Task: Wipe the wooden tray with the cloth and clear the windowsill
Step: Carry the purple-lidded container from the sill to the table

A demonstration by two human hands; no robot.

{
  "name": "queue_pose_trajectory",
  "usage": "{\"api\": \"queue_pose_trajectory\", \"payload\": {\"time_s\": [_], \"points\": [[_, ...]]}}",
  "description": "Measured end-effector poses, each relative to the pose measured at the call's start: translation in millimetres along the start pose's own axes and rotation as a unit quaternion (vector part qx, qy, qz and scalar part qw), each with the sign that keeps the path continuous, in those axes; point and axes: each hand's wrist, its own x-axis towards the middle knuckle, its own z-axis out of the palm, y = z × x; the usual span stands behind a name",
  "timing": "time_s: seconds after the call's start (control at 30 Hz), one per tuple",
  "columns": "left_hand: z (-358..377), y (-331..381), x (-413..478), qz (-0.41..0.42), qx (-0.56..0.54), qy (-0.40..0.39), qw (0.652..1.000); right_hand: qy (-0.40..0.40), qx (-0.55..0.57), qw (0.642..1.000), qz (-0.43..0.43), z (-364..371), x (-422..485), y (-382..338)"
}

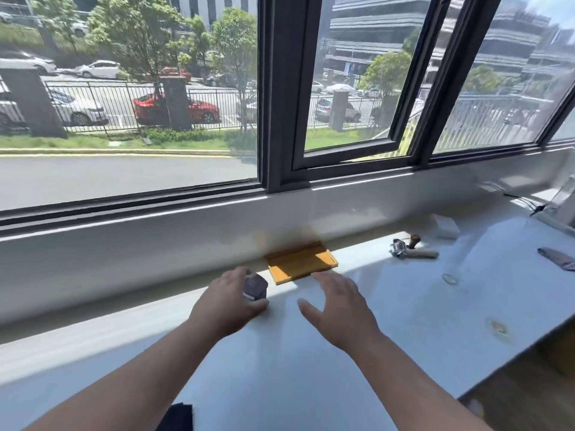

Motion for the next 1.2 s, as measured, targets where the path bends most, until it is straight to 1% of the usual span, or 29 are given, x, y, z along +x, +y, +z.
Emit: {"api": "queue_pose_trajectory", "payload": {"time_s": [0.1,0.17,0.27,0.4,0.5,0.6,0.67,0.7,0.8,0.87,0.93,1.0,1.07,1.13,1.2], "points": [[12.6,-21.7,25.4,-0.039,0.005,-0.013,0.999,-0.05,0.02,0.998,0.028,23.1,36.3,17.6],[20.1,-36.8,43.1,-0.087,0.014,-0.021,0.996,-0.087,0.049,0.994,0.042,40.6,63.8,30.8],[34.3,-53.2,63.2,-0.149,0.023,-0.043,0.988,-0.148,0.063,0.986,0.038,68.0,104.3,46.4],[49.3,-65.7,100.8,-0.203,0.033,-0.048,0.977,-0.189,0.083,0.978,0.036,104.3,159.2,63.4],[64.3,-77.9,132.3,-0.234,0.016,-0.046,0.971,-0.218,0.123,0.967,0.052,138.3,192.2,72.1],[84.7,-94.7,158.6,-0.27,-0.034,-0.049,0.961,-0.262,0.187,0.942,0.095,177.3,216.1,73.9],[98.1,-104.4,174.5,-0.312,-0.103,-0.047,0.943,-0.288,0.237,0.917,0.137,202.6,229.4,72.0],[104.3,-107.8,181.3,-0.34,-0.153,-0.043,0.927,-0.298,0.261,0.904,0.159,213.7,235.0,70.7],[122.1,-114.0,198.4,-0.413,-0.29,-0.044,0.862,-0.317,0.312,0.871,0.208,239.2,245.6,68.9],[132.8,-114.4,206.2,-0.423,-0.331,-0.062,0.841,-0.319,0.36,0.846,0.232,249.4,248.2,67.4],[142.5,-113.1,209.3,-0.42,-0.351,-0.064,0.834,-0.313,0.412,0.82,0.246,254.1,247.4,63.0],[146.3,-112.7,205.5,-0.418,-0.362,-0.04,0.833,-0.311,0.429,0.81,0.25,255.0,244.5,54.2],[139.6,-114.7,194.3,-0.409,-0.358,-0.01,0.839,-0.312,0.438,0.804,0.255,251.2,239.0,39.5],[121.4,-119.7,175.9,-0.403,-0.365,0.021,0.839,-0.313,0.451,0.797,0.251,244.3,231.3,16.2],[93.6,-127.4,150.1,-0.403,-0.379,0.056,0.831,-0.321,0.464,0.791,0.234,235.0,220.1,-16.6]]}}
